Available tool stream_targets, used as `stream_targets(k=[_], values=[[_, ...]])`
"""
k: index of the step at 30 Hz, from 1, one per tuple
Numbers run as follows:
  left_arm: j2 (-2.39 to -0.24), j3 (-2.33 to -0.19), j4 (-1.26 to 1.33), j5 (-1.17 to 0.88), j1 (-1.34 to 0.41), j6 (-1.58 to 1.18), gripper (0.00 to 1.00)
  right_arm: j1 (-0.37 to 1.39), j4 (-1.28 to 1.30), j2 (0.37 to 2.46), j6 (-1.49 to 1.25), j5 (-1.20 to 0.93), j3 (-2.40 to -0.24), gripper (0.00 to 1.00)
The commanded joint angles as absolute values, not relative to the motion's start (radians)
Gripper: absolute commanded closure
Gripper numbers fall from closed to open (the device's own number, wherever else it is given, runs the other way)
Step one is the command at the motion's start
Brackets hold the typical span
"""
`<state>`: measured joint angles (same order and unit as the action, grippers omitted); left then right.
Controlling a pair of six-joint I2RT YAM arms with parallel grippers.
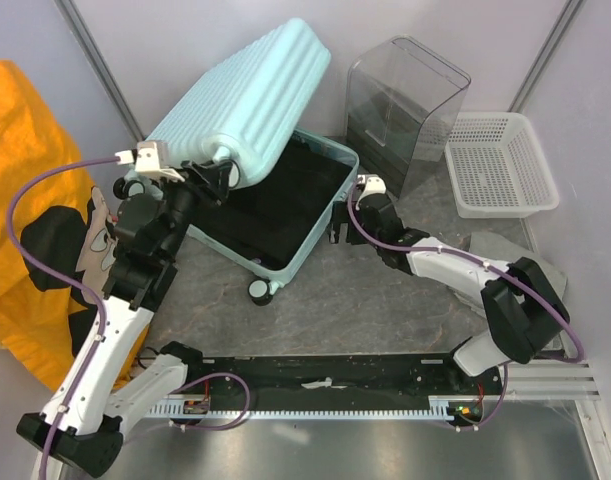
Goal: Open, take out, and arrange the luggage
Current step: Open the luggage at the center of the board.
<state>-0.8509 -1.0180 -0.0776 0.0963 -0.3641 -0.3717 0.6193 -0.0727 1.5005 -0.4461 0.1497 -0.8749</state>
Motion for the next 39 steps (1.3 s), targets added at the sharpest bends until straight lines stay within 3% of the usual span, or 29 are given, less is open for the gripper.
stream_targets(k=[1, 16, 17, 18, 20, 21, 23, 24, 25, 26, 39], values=[[-0.923, -1.054, 0.152, 0.347, -0.235, -0.288, 0.98, 0.617, -0.195, 1.542, -0.492, 0.091, -0.965, 0.02], [-1.049, -1.094, 0.253, 0.275, -0.022, -0.284, 0.98, 0.612, -0.304, 1.787, -0.568, 0.043, -1.081, 0.06], [-1.052, -1.095, 0.259, 0.276, -0.015, -0.281, 0.98, 0.614, -0.308, 1.796, -0.571, 0.04, -1.083, 0.1], [-1.057, -1.097, 0.276, 0.281, -0.003, -0.276, 0.98, 0.612, -0.322, 1.807, -0.569, 0.023, -1.083, 0.22], [-1.06, -1.095, 0.297, 0.296, 0.03, -0.262, 0.98, 0.612, -0.35, 1.835, -0.572, 0.003, -1.083, 0.38], [-1.061, -1.097, 0.314, 0.301, 0.041, -0.253, 0.98, 0.612, -0.36, 1.856, -0.572, -0.035, -1.086, 0.56], [-1.066, -1.101, 0.324, 0.317, 0.08, -0.253, 0.98, 0.614, -0.38, 1.882, -0.58, -0.07, -1.098, 0.76], [-1.069, -1.097, 0.337, 0.339, 0.092, -0.249, 0.98, 0.614, -0.382, 1.913, -0.587, -0.084, -1.118, 0.9], [-1.072, -1.088, 0.397, 0.365, 0.1, -0.215, 0.98, 0.615, -0.379, 1.927, -0.591, -0.11, -1.132, 0.96], [-1.074, -1.08, 0.431, 0.403, 0.116, -0.192, 0.98, 0.618, -0.371, 1.94, -0.592, -0.118, -1.146, 1.0], [-1.209, -1.167, 0.482, 0.347, 0.316, -0.141, 0.98, 0.692, -0.403, 2.022, -0.626, -0.048, -1.276, 1.0]])
